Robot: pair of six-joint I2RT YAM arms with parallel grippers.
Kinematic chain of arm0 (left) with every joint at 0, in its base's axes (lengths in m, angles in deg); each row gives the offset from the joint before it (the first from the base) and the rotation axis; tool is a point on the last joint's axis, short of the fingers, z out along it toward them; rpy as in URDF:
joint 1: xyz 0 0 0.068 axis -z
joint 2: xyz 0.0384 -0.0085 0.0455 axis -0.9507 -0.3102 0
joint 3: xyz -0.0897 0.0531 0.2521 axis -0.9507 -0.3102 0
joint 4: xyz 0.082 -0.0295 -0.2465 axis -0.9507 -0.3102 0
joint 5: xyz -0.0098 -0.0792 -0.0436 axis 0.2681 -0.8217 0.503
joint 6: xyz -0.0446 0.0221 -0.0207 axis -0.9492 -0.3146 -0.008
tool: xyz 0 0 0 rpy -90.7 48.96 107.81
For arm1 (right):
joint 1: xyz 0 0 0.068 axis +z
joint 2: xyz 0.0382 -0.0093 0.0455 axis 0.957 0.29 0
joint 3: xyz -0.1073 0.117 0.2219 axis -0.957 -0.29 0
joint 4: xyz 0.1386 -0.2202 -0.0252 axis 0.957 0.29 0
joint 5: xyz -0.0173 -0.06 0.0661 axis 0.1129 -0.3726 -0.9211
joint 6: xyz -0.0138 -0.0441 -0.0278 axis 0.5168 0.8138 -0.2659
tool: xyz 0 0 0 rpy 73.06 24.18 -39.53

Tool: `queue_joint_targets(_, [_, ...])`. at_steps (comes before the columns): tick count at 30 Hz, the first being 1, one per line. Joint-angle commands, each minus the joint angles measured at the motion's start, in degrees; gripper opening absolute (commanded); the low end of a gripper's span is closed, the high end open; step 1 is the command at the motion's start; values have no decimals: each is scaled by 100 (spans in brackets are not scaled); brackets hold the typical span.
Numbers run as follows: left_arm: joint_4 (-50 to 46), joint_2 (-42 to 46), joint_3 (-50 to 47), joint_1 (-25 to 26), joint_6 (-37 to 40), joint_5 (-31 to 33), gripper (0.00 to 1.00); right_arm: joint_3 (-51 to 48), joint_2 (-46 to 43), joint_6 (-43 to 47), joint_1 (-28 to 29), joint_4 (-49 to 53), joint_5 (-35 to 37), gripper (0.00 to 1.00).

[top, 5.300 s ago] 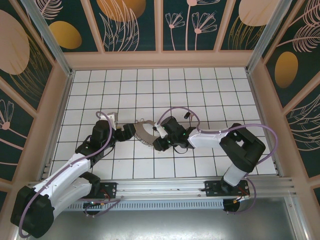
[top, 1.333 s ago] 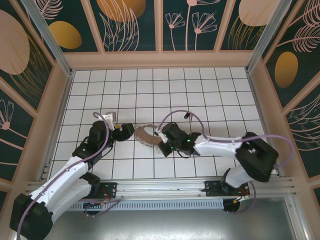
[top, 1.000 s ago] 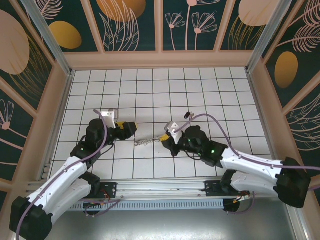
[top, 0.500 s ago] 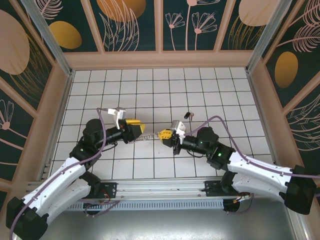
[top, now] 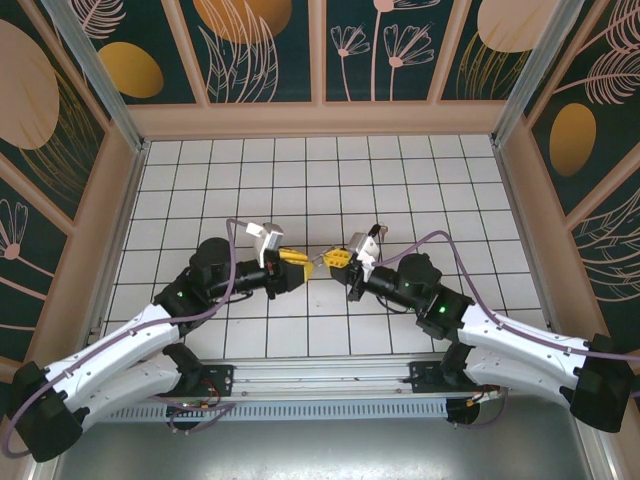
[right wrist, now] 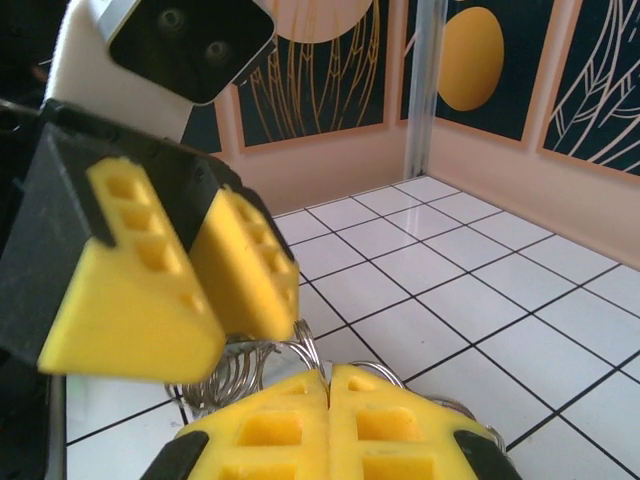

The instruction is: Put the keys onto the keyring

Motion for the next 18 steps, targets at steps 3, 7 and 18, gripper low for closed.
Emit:
queue_joint_targets(3, [-90, -41, 175, 218, 217, 143, 35, 233, -172, -73, -64, -421, 348, 0])
queue_joint_targets(7, [-6, 61, 150, 249, 200, 71, 36, 251, -208, -69, -66, -357, 170, 0])
queue_joint_targets(18, [-696, 248, 722, 255, 1027, -223, 48, 685, -166, 121, -65, 697, -786, 0])
